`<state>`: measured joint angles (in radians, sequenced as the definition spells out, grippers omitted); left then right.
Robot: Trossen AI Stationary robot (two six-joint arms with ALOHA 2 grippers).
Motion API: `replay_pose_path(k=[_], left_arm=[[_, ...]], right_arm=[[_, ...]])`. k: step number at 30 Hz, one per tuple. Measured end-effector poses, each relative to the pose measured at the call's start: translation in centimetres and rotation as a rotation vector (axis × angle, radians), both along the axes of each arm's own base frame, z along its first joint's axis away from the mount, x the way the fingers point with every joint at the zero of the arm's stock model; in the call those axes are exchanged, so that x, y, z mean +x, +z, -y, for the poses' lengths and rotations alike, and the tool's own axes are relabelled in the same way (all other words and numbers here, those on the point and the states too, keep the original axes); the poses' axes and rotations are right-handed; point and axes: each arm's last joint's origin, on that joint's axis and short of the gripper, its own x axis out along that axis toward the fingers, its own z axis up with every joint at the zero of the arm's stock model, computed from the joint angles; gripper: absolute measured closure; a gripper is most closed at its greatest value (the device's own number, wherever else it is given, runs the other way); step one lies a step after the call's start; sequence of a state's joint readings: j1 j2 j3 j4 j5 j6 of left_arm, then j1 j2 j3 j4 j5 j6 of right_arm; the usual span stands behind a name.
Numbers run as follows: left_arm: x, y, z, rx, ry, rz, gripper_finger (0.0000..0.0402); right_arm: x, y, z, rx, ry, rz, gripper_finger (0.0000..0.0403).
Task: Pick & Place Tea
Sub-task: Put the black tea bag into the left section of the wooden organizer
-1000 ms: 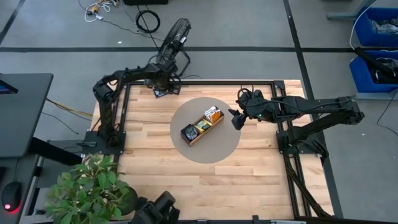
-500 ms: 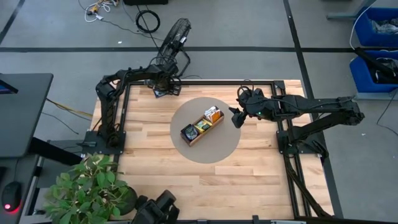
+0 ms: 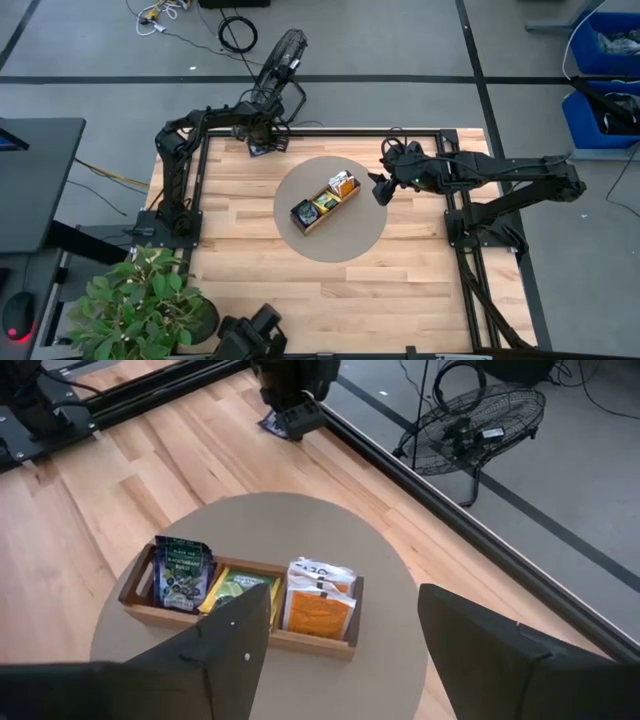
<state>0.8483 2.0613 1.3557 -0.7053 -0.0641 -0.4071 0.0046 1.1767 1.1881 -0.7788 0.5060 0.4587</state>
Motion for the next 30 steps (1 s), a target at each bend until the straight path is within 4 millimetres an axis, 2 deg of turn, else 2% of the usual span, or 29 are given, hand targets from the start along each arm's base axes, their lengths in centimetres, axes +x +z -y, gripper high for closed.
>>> replay_pose_path(k=[5,13,17,21,30], left_arm=[[0.3,0.1,0.2,0.002,-0.008,0.0,0.0293],[0.9,0.8,-0.1,-0.014,-0.024,0.021,0.0393],[1.2,1.4,-0.3,-0.013,-0.042,0.025,0.0398],[1.4,2.8,0.0,-0.02,-0.11,0.04,0.0399],[2.9,7.4,2.7,-0.001,-0.224,0.208,0.04]], right_arm=[[0.0,0.0,0.3,-0.001,-0.014,0.0,0.014],[0.0,0.0,0.8,-0.003,-0.032,0.0,0.014],[-0.1,0.0,1.0,-0.003,-0.06,0.01,0.014],[-0.1,0.1,1.4,0.011,-0.09,0.024,0.014],[0.4,0.5,1.4,0.009,-0.004,0.06,0.014]])
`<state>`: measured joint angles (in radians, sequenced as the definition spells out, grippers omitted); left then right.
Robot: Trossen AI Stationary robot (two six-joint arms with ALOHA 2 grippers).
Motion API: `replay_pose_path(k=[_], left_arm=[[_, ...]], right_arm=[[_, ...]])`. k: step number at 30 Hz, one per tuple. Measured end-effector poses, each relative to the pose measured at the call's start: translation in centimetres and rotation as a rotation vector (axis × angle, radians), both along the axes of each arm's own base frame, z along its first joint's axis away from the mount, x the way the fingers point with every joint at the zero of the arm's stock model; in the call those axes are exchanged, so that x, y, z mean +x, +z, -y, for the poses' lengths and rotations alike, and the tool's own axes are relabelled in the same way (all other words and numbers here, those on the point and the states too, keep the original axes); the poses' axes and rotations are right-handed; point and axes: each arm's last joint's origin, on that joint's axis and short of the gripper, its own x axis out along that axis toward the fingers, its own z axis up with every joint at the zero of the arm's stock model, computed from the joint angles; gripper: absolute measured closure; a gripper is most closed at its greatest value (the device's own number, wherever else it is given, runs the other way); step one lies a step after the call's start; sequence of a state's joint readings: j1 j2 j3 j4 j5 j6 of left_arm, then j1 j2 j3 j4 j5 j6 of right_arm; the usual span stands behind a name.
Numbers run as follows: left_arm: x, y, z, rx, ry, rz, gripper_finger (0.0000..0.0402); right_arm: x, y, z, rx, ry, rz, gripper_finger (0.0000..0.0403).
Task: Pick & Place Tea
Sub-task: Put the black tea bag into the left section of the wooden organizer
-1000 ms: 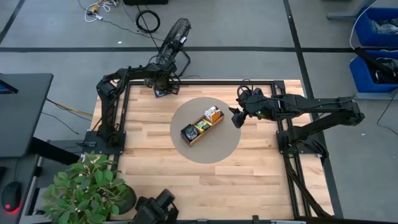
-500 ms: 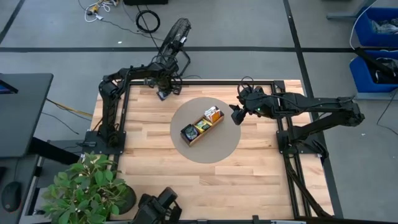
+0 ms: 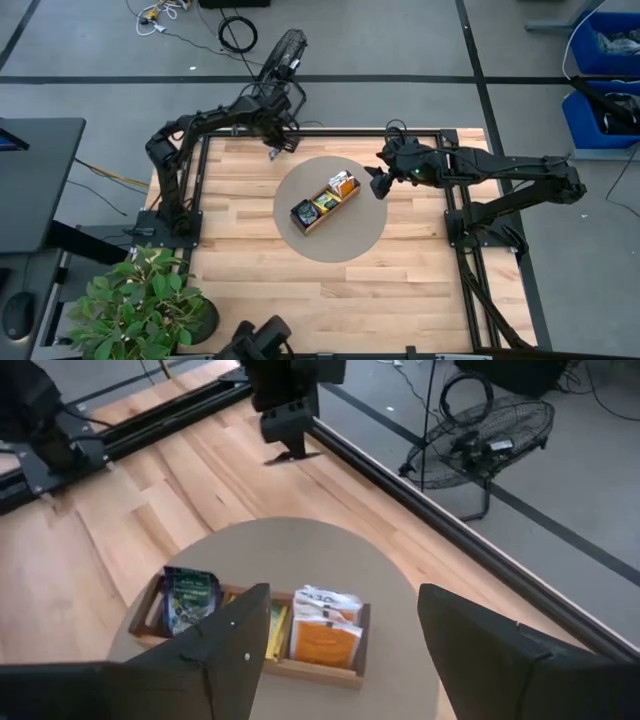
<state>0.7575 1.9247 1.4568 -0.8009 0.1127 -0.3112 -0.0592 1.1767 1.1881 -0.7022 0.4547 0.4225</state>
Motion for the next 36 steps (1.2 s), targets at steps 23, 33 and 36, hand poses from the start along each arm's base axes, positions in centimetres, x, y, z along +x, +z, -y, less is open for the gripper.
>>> replay_pose_path(k=[23,33,36], left_arm=[[2.7,13.9,11.8,-0.031,-0.358,0.673,0.04],[2.9,18.6,15.1,0.019,-0.568,0.978,0.04],[3.3,19.3,15.8,0.012,-0.6,1.057,0.04]], right_arm=[[1.2,1.7,1.4,0.005,0.223,0.184,0.014],[1.6,2.7,1.6,-0.015,0.317,0.286,0.014],[1.8,3.3,1.4,-0.005,0.358,0.351,0.014]])
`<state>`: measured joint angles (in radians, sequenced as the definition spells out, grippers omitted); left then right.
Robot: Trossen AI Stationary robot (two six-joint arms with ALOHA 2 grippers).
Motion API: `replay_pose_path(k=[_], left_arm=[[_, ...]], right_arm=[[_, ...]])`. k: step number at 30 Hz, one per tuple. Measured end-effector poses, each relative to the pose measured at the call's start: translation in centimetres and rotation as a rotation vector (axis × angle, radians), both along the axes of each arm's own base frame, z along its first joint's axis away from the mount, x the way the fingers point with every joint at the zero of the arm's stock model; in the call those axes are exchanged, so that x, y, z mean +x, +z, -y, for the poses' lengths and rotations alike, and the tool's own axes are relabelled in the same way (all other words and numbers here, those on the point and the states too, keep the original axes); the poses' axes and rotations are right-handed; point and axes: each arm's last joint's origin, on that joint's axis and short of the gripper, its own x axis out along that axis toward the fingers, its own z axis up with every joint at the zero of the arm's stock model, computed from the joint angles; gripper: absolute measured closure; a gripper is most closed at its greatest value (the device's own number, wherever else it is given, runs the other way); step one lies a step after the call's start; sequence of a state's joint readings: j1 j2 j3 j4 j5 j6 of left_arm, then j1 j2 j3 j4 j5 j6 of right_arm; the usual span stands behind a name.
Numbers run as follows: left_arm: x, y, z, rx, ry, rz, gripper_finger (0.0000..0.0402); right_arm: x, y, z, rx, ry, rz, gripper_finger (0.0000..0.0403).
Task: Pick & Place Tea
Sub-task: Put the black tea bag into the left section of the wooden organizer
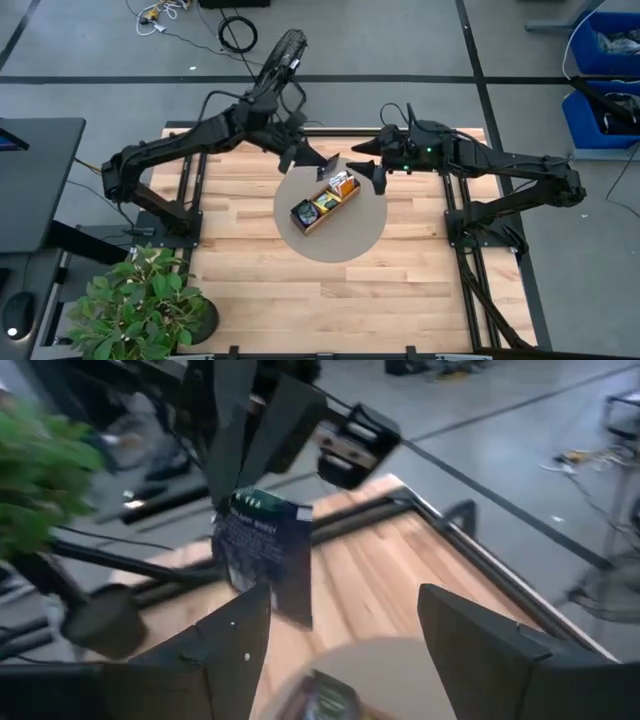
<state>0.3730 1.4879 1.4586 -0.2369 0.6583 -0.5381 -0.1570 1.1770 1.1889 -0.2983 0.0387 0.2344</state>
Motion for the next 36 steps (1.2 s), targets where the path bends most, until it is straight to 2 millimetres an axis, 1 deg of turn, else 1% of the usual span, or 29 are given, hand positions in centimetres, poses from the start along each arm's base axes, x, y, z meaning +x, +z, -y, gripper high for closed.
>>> replay_pose_path(k=[3,7,11,13,16,22,28,32,34,36], left_arm=[[0.2,0.3,0.4,-0.001,-0.018,0.031,0.04],[0.3,0.6,0.4,-0.008,-0.012,0.056,0.04],[0.3,0.9,0.4,-0.01,-0.03,0.081,0.04],[0.3,1.2,0.4,-0.005,-0.047,0.116,0.04],[0.3,1.3,0.4,-0.024,-0.05,0.117,0.04],[0.3,1.4,0.4,-0.028,-0.051,0.126,0.04],[0.3,1.4,0.4,-0.028,-0.051,0.125,0.04],[0.3,1.4,0.4,-0.029,-0.051,0.124,0.04],[0.3,1.4,0.4,-0.028,-0.051,0.124,0.04],[0.3,1.4,0.4,-0.029,-0.051,0.124,0.04]], right_arm=[[0.1,0.3,-0.1,0.015,0.041,0.038,0.014],[0.2,0.5,-0.3,0.042,0.099,0.063,0.014],[0.2,0.8,-0.3,0.046,0.115,0.091,0.0143],[0.2,0.9,-0.1,0.04,0.11,0.102,0.0149],[0.4,0.8,0.1,0.049,0.109,0.105,0.0161],[1.1,1.0,0.2,0.068,0.193,0.155,0.0179],[1.7,0.5,0.2,0.088,0.223,0.141,0.0197],[1.7,0.7,0.3,0.078,0.224,0.159,0.0215],[1.7,0.8,0.3,0.075,0.224,0.168,0.0233],[1.7,0.9,0.3,0.068,0.225,0.179,0.026]])
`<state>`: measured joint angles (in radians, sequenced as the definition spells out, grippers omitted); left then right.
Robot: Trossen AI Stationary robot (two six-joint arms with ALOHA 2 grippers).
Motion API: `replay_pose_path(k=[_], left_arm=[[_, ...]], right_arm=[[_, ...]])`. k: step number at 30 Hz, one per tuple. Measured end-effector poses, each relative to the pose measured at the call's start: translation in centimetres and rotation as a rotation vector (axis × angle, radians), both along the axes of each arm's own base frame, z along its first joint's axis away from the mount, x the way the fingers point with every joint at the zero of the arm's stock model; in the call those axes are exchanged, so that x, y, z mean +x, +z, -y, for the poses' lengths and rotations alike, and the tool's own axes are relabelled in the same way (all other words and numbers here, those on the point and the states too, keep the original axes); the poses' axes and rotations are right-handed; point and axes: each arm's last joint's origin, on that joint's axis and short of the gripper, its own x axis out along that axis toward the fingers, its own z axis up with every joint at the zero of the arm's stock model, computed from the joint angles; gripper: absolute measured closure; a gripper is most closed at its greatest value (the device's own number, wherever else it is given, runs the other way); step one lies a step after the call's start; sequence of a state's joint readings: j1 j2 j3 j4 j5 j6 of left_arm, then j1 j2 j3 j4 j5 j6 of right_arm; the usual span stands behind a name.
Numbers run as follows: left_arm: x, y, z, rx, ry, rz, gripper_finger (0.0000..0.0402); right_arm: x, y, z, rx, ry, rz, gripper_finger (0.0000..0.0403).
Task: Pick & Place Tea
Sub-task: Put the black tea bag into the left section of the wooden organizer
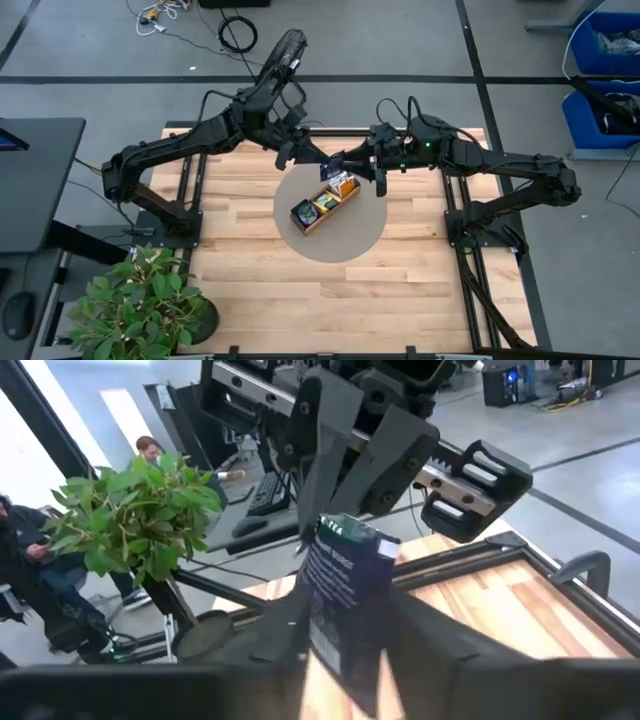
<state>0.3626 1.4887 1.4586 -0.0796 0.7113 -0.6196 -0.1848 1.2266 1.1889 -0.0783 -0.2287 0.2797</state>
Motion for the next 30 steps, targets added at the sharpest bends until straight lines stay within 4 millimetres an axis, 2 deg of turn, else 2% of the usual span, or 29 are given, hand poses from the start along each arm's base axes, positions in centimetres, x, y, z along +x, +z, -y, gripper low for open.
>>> replay_pose_path(k=[6,7,11,19,22,30], left_arm=[[0.0,0.0,0.0,-0.002,0.001,-0.001,0.0399],[0.0,0.0,0.0,-0.002,0.0,-0.001,0.0398],[0.0,-0.1,-0.2,-0.007,0.008,-0.007,0.0383],[-0.5,-0.4,-1.4,-0.04,0.048,-0.049,0.0328],[-0.7,-0.8,-1.6,-0.037,0.052,-0.085,0.0308],[-0.3,-1.4,-0.6,0.059,0.082,-0.115,0.024]], right_arm=[[0.0,0.0,0.0,-0.009,0.001,-0.002,0.0382],[0.0,0.0,0.0,-0.011,0.001,-0.003,0.0391],[-0.1,-0.3,0.1,-0.002,-0.004,-0.039,0.0395],[-1.3,-2.5,0.2,0.005,0.0,-0.285,0.0401],[-1.3,-2.4,0.0,0.017,0.058,-0.275,0.0401],[-1.0,-2.2,0.3,0.038,0.041,-0.246,0.0402]])
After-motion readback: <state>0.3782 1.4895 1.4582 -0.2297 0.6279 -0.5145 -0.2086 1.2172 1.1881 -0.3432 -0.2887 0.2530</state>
